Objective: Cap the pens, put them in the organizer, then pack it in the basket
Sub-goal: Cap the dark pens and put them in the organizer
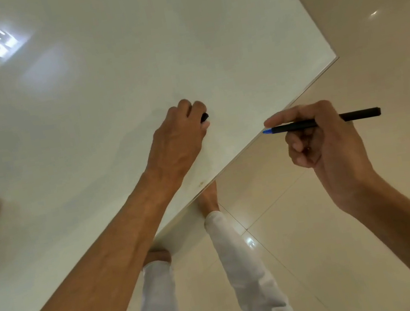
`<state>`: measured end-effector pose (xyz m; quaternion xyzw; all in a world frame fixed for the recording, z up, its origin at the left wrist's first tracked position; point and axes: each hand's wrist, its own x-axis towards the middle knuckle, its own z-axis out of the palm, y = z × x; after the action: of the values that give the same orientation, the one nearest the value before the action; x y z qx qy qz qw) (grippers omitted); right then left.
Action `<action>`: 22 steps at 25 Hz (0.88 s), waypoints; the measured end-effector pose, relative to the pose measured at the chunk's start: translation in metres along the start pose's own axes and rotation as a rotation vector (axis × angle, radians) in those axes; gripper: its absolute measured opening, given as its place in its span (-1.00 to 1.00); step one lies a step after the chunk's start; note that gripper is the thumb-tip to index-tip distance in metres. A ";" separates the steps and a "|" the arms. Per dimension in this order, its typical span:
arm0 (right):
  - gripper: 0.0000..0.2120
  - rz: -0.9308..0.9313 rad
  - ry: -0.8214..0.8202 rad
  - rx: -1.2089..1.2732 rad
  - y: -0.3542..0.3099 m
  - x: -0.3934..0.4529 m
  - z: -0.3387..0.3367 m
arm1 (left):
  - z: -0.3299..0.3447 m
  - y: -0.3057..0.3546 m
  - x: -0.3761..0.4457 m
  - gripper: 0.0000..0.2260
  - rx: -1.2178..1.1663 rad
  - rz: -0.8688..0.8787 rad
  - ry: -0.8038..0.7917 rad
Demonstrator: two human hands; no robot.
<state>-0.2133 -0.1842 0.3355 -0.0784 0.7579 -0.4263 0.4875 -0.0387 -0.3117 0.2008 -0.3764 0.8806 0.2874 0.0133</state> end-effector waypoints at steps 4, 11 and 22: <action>-0.90 -0.036 -0.036 -0.019 -0.005 -0.009 0.007 | -0.022 0.002 -0.006 -0.84 -0.620 -0.479 0.074; -0.93 -0.171 -0.197 -0.240 -0.017 -0.041 0.072 | -0.089 0.016 -0.067 -0.81 -1.821 -1.116 0.209; -0.92 -0.210 -0.259 -0.185 -0.013 -0.082 0.158 | -0.131 -0.023 -0.146 -0.81 -1.867 -1.003 0.299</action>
<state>-0.0481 -0.2384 0.3748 -0.2558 0.7126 -0.3897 0.5243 0.1064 -0.2959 0.3337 -0.5880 0.0496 0.7604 -0.2713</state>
